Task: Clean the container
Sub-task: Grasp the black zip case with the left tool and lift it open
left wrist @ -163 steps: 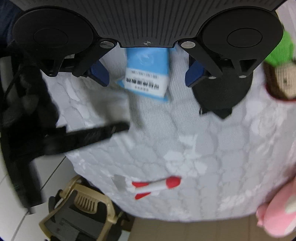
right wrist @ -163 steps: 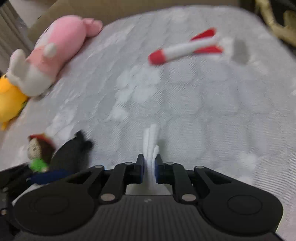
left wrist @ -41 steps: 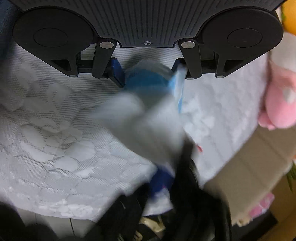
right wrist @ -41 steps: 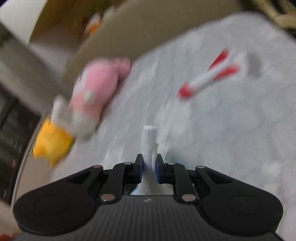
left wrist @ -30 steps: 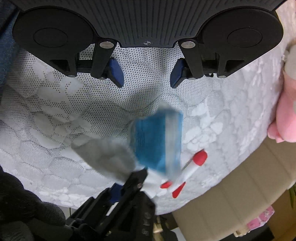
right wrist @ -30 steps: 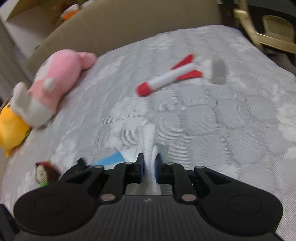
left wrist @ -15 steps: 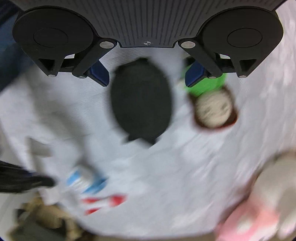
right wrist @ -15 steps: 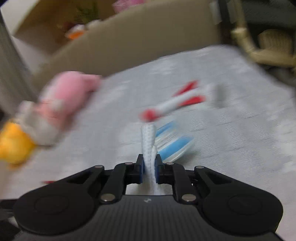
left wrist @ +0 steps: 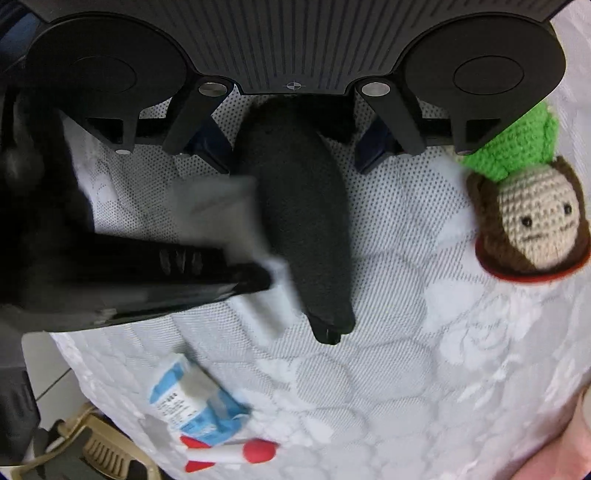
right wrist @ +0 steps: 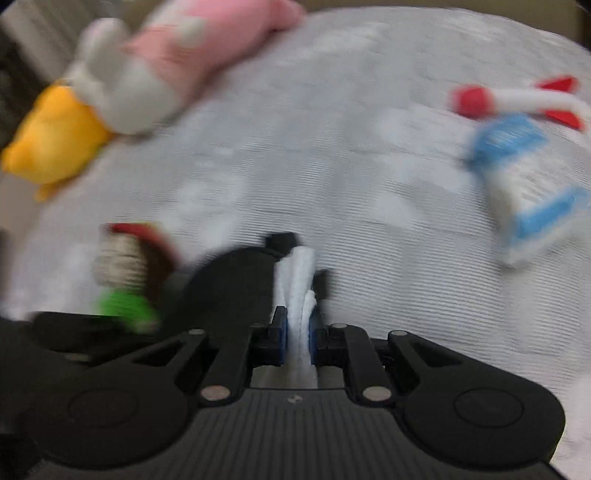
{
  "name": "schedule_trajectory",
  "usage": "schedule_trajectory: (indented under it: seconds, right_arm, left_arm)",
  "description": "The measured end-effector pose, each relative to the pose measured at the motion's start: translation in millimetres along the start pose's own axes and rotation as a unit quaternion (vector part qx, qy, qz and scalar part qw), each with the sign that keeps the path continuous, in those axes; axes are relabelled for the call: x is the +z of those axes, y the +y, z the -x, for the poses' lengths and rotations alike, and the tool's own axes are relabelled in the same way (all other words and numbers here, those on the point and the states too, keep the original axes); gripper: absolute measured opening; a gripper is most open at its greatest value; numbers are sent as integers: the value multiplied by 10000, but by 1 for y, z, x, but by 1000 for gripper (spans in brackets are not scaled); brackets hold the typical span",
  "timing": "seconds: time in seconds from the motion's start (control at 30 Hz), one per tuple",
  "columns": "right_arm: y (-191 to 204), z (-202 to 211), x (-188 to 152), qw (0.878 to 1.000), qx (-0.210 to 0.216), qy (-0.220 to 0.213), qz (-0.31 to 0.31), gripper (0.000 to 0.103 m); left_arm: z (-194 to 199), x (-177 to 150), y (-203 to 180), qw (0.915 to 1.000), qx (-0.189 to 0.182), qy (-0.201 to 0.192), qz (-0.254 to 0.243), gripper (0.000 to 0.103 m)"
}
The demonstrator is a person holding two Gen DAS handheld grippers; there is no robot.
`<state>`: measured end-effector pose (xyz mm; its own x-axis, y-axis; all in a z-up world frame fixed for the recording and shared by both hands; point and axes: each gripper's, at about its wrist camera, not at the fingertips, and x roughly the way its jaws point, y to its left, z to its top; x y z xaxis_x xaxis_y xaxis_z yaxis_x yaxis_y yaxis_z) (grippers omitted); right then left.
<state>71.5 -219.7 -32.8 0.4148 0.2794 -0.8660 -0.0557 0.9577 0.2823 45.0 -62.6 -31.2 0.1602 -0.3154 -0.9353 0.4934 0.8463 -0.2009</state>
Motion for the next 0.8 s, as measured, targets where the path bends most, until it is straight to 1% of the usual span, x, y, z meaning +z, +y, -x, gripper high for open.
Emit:
schedule_trajectory:
  seconds: [0.03, 0.1, 0.17, 0.2, 0.23, 0.27, 0.3, 0.33, 0.37, 0.4, 0.43, 0.47, 0.5, 0.57, 0.6, 0.63, 0.7, 0.73, 0.77, 0.8]
  right_arm:
    - [-6, 2, 1, 9998, -168, -41, -93, 13]
    - [-6, 14, 1, 9995, -36, -270, -156, 13]
    - [-5, 28, 2, 9984, 137, -512, -208, 13]
    - [0, 34, 2, 9972, 375, -626, -177, 13]
    - [5, 41, 3, 9951, 642, -738, -136, 13]
    - [12, 44, 5, 9918, 1059, -705, -132, 13]
    - [18, 43, 7, 9876, 1454, -561, -190, 14]
    - [24, 37, 7, 9833, 1769, -330, -280, 15]
    - [30, 27, 6, 9808, 1911, -51, -381, 15]
    - [34, 16, 3, 9807, 1892, 217, -436, 15]
    - [35, 7, -1, 9822, 1776, 447, -411, 14]
    - [35, 0, -6, 9857, 1520, 641, -353, 14]
    - [31, -5, -10, 9877, 1332, 766, -301, 13]
    - [18, -1, -22, 9881, 1200, 899, -345, 10]
    - [10, 4, -26, 9882, 1163, 909, -409, 10]
    - [3, 9, -27, 9895, 1035, 913, -425, 11]
    - [-5, 25, -28, 9951, 529, 814, -179, 13]
    - [-10, 31, -27, 9970, 281, 715, -22, 13]
    - [-15, 37, -26, 9979, 147, 624, 36, 13]
    - [-20, 42, -25, 9984, 166, 532, -38, 13]
  left_arm:
    - [0, 0, 0, 10000, 21, -26, -53, 78]
    - [8, -5, -1, 9999, 39, -70, -109, 79]
    - [13, -8, 1, 9998, -44, -80, -159, 87]
    - [16, -10, 1, 9998, -92, -67, -177, 92]
    - [17, -13, 1, 9997, -142, -15, -192, 93]
    - [18, -15, 0, 9996, -193, 38, -206, 93]
    - [17, -17, -1, 9995, -235, 111, -200, 93]
    - [17, -20, 0, 9993, -282, 185, -181, 94]
    - [16, -21, 5, 9989, -393, 262, -16, 94]
    - [16, -22, 10, 9981, -492, 338, 143, 94]
    - [15, -23, 13, 9980, -443, 409, 206, 94]
    - [16, -25, 16, 9980, -386, 433, 241, 94]
    - [17, -27, 18, 9980, -341, 455, 280, 94]
    - [19, -27, 24, 9969, -523, 415, 423, 94]
    - [19, -26, 25, 9967, -546, 386, 466, 94]
    - [19, -24, 26, 9967, -525, 362, 496, 94]
    - [16, -20, 29, 9966, -449, 317, 607, 95]
    - [14, -18, 33, 9959, -435, 318, 730, 95]
    - [13, -17, 38, 9940, -473, 263, 946, 95]
    - [12, -15, 42, 9917, -510, 208, 1162, 95]
